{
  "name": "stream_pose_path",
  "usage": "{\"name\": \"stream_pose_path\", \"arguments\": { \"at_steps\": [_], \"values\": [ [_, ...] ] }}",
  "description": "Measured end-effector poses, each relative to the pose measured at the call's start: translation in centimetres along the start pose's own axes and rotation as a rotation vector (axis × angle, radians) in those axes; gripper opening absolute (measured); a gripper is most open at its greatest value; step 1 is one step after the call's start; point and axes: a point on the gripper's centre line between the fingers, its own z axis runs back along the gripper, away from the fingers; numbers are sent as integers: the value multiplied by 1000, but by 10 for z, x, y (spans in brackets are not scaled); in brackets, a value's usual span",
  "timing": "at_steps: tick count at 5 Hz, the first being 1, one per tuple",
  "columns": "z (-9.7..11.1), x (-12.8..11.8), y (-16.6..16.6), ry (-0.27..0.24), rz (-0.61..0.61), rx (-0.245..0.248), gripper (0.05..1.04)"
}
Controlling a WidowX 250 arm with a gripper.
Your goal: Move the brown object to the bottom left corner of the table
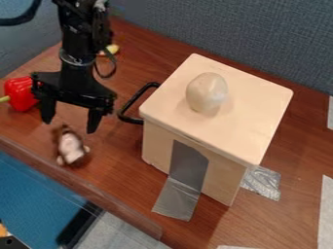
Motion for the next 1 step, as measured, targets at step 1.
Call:
{"name": "stream_pose_path", "arguments": {
  "at_steps": [1],
  "values": [
    [11, -2, 1, -10, -20, -12, 1007]
  ]
}}
